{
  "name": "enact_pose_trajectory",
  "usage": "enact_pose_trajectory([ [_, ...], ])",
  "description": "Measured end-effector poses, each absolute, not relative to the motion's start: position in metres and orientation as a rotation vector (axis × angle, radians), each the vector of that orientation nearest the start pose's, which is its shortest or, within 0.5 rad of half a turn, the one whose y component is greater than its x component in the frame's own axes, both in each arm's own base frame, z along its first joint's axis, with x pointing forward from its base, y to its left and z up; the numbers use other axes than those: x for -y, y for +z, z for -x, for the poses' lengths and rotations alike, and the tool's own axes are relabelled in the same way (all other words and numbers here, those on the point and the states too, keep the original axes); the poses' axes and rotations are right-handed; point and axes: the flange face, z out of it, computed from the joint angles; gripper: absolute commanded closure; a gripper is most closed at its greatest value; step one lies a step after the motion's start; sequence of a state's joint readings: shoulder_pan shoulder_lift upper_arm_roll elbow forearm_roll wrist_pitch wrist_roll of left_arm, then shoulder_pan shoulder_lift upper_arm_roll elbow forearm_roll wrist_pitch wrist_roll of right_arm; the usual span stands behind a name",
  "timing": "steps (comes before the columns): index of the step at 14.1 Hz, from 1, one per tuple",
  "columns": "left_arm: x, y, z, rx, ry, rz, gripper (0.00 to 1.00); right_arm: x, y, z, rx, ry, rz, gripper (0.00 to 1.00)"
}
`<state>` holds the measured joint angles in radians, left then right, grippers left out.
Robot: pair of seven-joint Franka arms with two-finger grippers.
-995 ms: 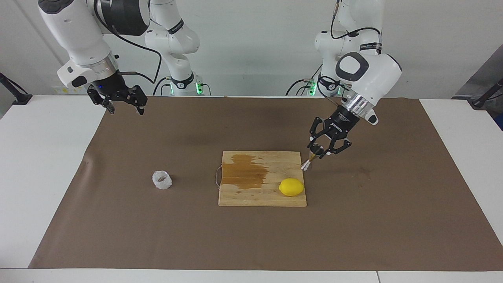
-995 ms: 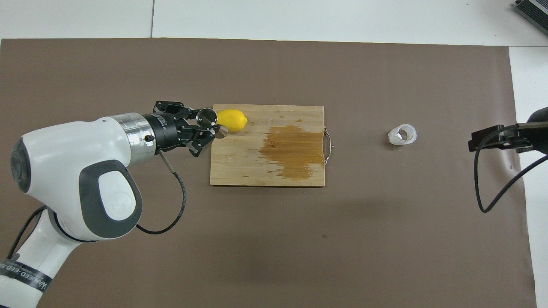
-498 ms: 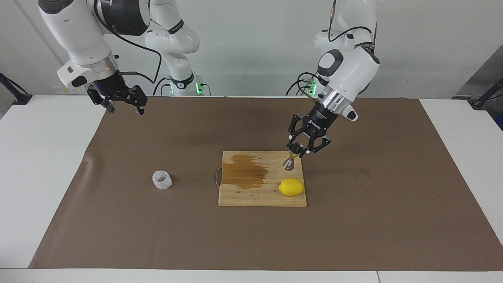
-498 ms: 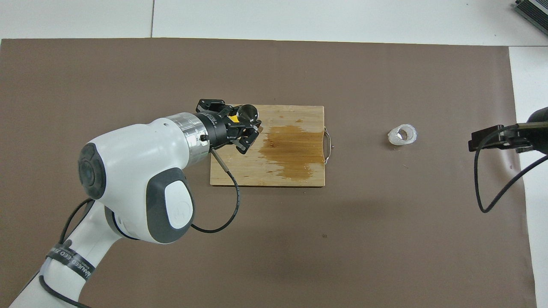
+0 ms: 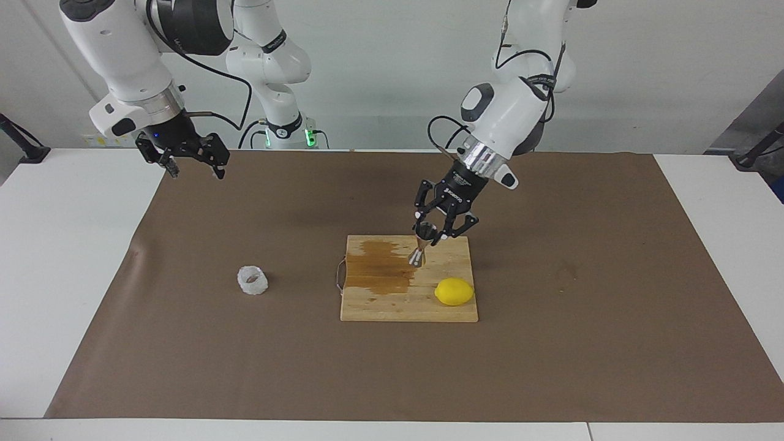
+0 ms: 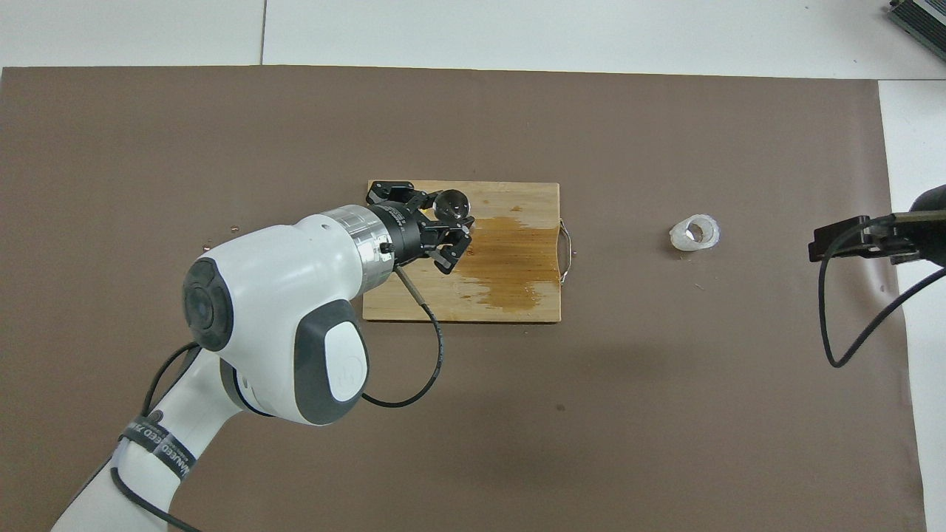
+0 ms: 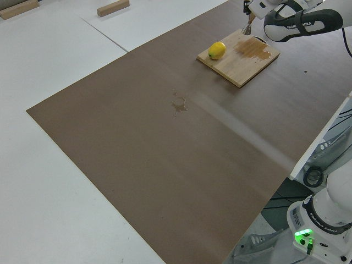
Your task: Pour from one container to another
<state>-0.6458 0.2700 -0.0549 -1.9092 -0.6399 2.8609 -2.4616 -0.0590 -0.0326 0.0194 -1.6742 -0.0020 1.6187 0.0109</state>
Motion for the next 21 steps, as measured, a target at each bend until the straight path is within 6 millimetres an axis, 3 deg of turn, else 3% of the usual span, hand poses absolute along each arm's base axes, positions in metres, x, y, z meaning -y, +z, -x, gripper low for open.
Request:
enact_pose_trajectory([
  [4, 0.425, 0.400, -0.510, -2.247, -0.503, -1.025, 1.00, 0.022, 0.598, -0.546, -0.079, 0.036, 3.143, 0.00],
  [8, 0.438, 0.393, -0.504, -2.236, -0.494, -1.063, 1.00, 0.022, 0.598, -0.546, -0.079, 0.036, 3.143, 0.00],
  [21, 0.452, 0.375, -0.494, -2.222, -0.450, -1.165, 1.00, 0.022, 0.598, -0.546, -0.079, 0.036, 3.143, 0.00],
])
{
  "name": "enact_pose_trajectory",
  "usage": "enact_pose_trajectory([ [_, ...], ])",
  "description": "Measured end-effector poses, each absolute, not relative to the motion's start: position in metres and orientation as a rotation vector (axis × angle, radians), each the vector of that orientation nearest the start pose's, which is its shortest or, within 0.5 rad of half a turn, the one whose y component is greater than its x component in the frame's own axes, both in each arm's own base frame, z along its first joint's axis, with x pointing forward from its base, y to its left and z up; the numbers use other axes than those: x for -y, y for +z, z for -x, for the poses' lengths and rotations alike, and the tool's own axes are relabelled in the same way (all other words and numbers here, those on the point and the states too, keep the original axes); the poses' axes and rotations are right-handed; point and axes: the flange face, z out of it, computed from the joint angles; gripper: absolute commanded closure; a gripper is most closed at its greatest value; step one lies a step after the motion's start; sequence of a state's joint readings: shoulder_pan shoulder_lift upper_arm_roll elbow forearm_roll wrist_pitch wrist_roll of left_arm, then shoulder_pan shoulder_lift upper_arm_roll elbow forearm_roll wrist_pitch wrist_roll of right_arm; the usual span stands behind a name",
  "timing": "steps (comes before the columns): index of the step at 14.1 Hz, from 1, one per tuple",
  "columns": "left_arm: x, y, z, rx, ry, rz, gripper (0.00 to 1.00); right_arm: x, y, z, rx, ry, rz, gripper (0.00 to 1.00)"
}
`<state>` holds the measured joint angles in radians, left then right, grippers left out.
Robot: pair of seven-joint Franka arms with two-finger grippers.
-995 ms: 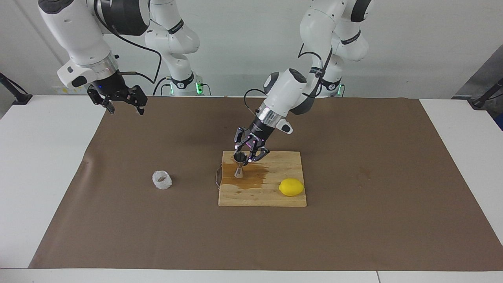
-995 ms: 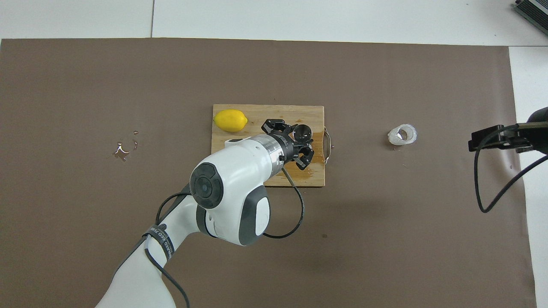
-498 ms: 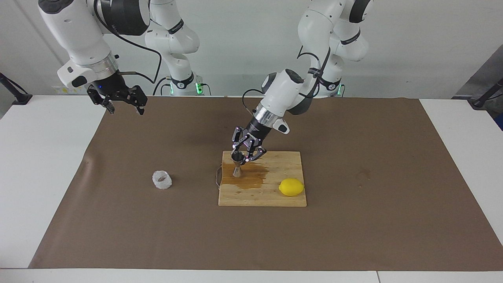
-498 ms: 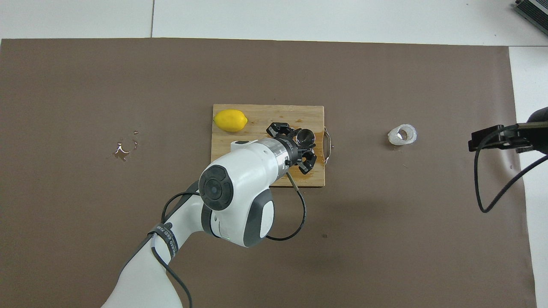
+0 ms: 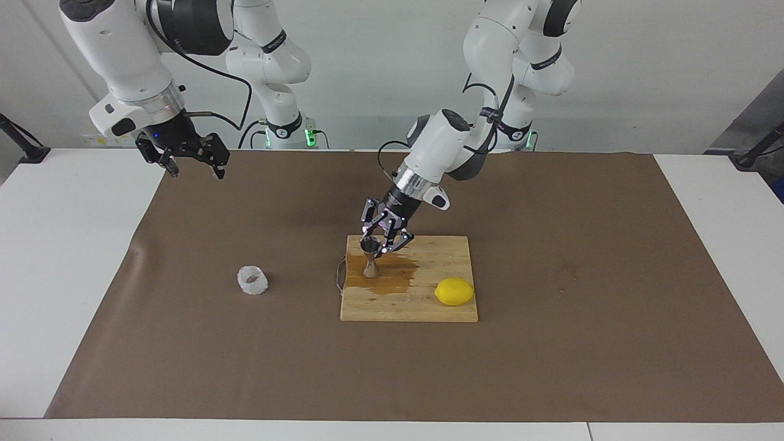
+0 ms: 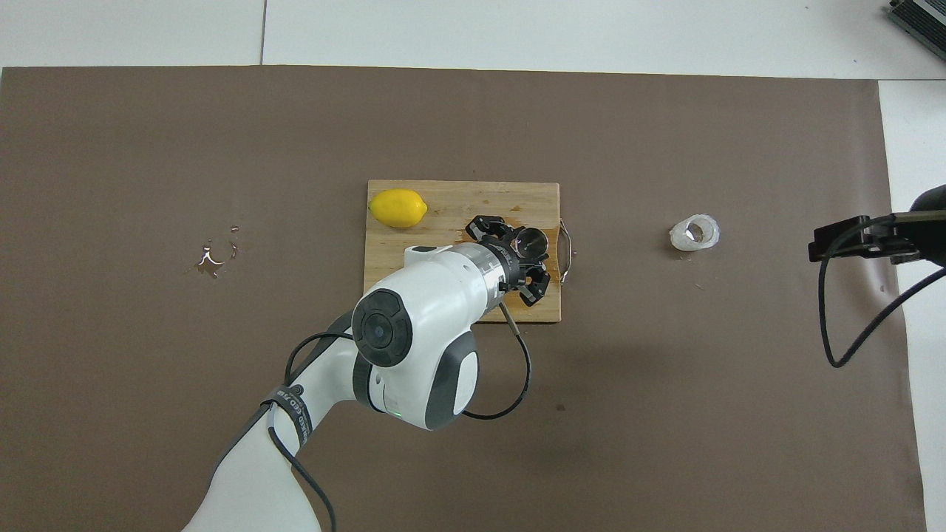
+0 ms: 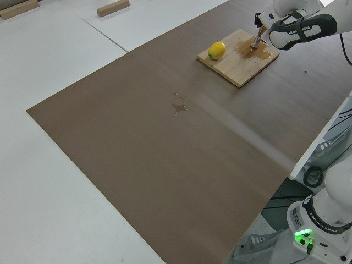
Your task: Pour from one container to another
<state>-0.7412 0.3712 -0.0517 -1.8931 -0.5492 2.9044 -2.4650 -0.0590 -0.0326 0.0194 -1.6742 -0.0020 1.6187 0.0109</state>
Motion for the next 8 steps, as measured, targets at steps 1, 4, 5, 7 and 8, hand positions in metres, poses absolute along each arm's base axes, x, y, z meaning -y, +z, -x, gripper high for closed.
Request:
enact_pose_trajectory([
  [1, 0.4515, 0.3738, -0.4934, -2.224, -0.449, -1.167, 0.99, 0.0217, 0.5977, -0.5461, -0.079, 0.036, 3.143, 0.00],
  [4, 0.4514, 0.3722, -0.4930, -2.226, -0.446, -1.171, 0.87, 0.0217, 0.5977, -0.5461, -0.079, 0.036, 3.143, 0.00],
  [5, 0.4519, 0.3724, -0.4927, -2.221, -0.441, -1.179, 0.78, 0.0217, 0.5977, -0.5461, -0.079, 0.036, 3.143, 0.00],
  [7, 0.4530, 0.3727, -0.4920, -2.214, -0.432, -1.193, 0.59, 0.0217, 0.5977, -0.5461, -0.079, 0.036, 3.143, 0.00],
  [8, 0.4532, 0.3727, -0.4919, -2.213, -0.431, -1.195, 0.53, 0.0217, 0.5977, -0.5461, -0.079, 0.036, 3.143, 0.00],
])
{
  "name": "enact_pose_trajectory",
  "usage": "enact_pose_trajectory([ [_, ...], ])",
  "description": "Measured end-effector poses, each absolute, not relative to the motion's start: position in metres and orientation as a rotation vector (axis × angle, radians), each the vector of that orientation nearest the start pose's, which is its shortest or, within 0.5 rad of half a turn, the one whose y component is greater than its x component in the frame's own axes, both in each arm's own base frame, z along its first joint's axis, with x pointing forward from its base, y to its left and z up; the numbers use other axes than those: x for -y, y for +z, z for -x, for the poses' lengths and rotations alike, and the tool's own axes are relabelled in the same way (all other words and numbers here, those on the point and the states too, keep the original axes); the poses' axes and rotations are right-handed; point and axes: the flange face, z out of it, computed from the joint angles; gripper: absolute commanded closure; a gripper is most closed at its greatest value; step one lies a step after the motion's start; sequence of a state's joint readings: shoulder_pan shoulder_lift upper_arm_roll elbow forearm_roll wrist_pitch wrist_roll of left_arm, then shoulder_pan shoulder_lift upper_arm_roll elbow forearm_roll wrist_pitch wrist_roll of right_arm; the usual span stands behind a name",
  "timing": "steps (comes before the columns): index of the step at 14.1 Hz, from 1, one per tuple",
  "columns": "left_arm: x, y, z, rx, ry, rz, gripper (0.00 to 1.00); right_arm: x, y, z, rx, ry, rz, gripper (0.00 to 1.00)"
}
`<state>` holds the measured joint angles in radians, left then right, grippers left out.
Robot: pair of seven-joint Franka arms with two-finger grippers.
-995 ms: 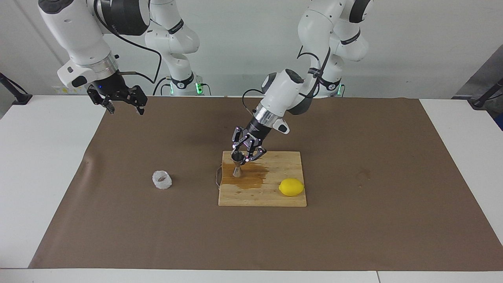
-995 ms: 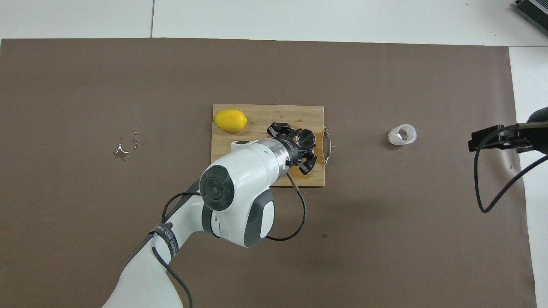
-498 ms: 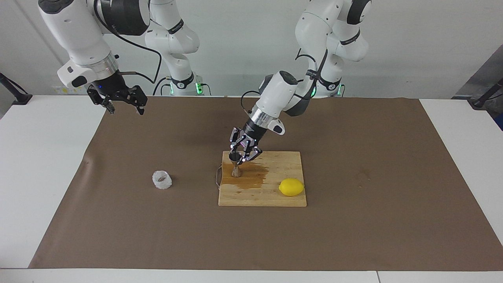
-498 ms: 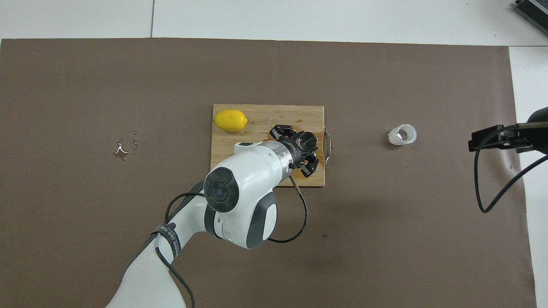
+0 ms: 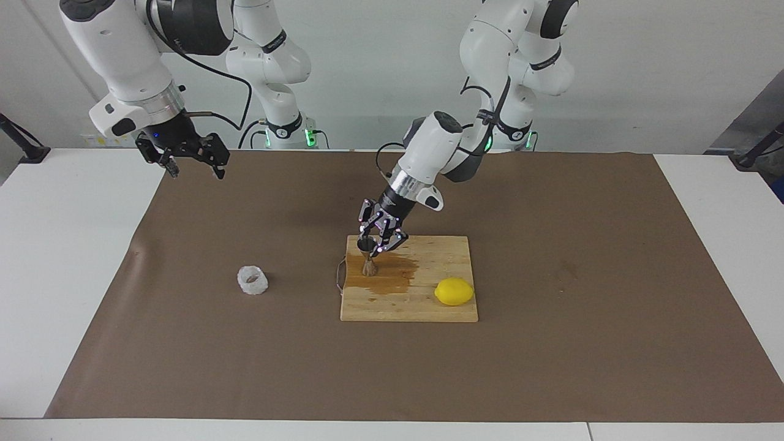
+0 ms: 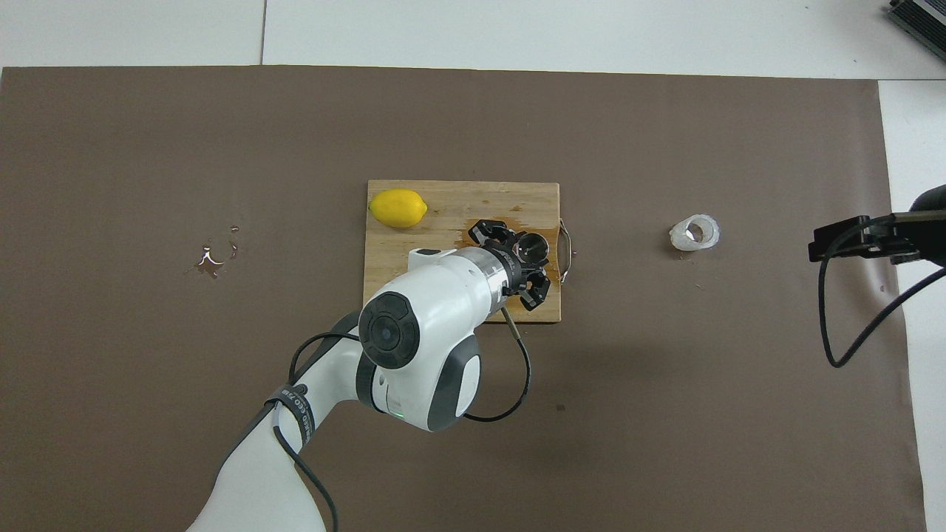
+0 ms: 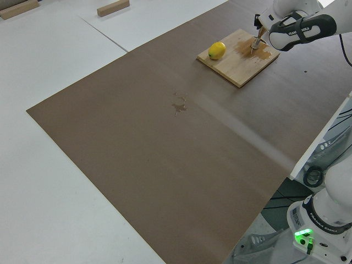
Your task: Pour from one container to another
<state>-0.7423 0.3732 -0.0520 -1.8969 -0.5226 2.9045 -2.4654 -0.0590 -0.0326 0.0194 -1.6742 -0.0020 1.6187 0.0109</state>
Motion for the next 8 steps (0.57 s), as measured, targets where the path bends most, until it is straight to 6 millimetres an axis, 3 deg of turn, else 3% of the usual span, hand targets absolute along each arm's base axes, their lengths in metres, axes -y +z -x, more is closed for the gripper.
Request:
enact_pose_trajectory([
  [8, 0.4519, 0.3710, -0.4922, -2.215, -0.426, -1.198, 0.23, 0.0217, 0.5977, -0.5461, -0.079, 0.036, 3.143, 0.00],
])
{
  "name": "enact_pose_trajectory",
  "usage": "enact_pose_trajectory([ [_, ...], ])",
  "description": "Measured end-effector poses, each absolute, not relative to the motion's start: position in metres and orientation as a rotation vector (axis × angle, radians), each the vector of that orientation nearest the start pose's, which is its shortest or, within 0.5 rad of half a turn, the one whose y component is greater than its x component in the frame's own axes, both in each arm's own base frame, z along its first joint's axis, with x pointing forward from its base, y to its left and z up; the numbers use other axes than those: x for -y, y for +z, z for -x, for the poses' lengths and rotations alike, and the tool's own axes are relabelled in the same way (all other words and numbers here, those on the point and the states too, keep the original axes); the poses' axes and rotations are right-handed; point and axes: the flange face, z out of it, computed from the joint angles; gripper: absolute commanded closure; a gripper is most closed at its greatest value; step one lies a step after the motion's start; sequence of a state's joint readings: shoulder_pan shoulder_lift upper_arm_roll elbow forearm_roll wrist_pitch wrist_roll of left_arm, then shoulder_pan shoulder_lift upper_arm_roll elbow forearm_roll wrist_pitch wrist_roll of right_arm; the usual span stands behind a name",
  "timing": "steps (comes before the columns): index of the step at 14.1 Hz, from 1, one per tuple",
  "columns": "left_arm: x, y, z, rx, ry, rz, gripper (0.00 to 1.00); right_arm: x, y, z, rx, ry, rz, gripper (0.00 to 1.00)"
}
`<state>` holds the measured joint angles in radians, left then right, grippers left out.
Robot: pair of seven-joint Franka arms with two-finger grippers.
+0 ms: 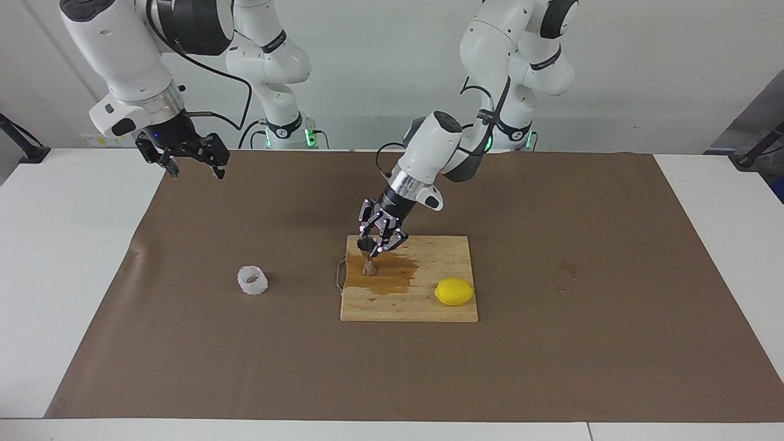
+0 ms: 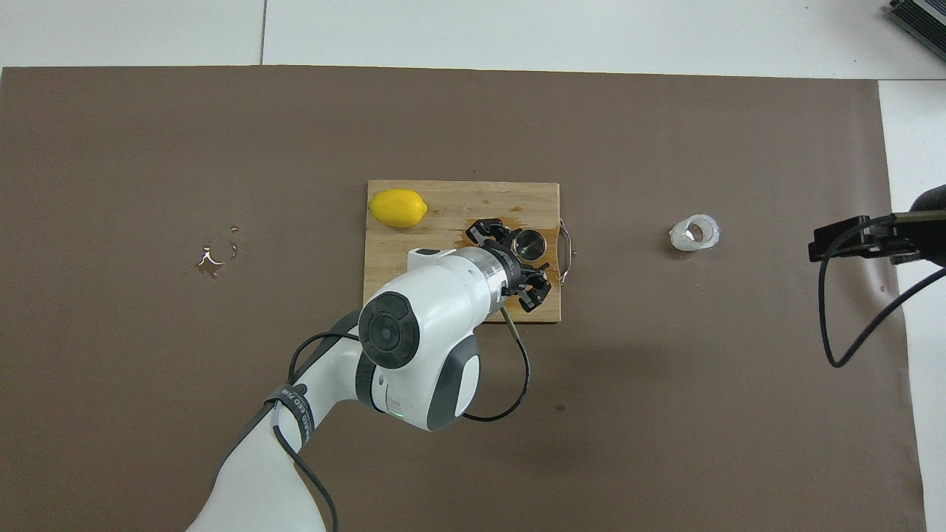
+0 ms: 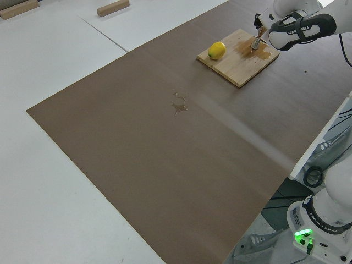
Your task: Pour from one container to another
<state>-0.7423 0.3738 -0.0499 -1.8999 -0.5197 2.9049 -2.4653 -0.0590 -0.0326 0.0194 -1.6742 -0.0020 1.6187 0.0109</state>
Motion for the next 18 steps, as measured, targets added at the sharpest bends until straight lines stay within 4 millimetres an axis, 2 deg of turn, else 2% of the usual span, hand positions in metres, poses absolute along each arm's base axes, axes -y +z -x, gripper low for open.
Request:
enact_pose_trajectory([
  [1, 0.452, 0.371, -0.492, -2.216, -0.425, -1.198, 0.17, 0.022, 0.598, -0.546, -0.079, 0.036, 3.143, 0.00],
  [2, 0.451, 0.370, -0.492, -2.216, -0.425, -1.198, 0.04, 0.022, 0.598, -0.546, -0.079, 0.036, 3.143, 0.00],
  [3, 0.451, 0.370, -0.493, -2.217, -0.424, -1.197, 0.00, 0.022, 0.598, -0.546, -0.079, 0.036, 3.143, 0.00],
  [9, 0.447, 0.372, -0.497, -2.216, -0.416, -1.188, 0.00, 0.022, 0.598, -0.546, -0.079, 0.036, 3.143, 0.00],
  [11, 0.447, 0.378, -0.499, -2.206, -0.418, -1.184, 0.00, 0.022, 0.598, -0.546, -0.079, 0.036, 3.143, 0.00],
  [14, 0.442, 0.409, -0.503, -2.192, -0.415, -1.253, 0.00, 0.022, 0.598, -0.546, -0.079, 0.036, 3.143, 0.00],
  [16, 0.427, 0.441, -0.514, -2.183, -0.374, -1.346, 0.00, 0.022, 0.598, -0.546, -0.079, 0.036, 3.143, 0.00],
  [18, 0.408, 0.465, -0.524, -2.169, -0.320, -1.440, 0.00, 0.022, 0.598, -0.546, -0.079, 0.036, 3.143, 0.00],
])
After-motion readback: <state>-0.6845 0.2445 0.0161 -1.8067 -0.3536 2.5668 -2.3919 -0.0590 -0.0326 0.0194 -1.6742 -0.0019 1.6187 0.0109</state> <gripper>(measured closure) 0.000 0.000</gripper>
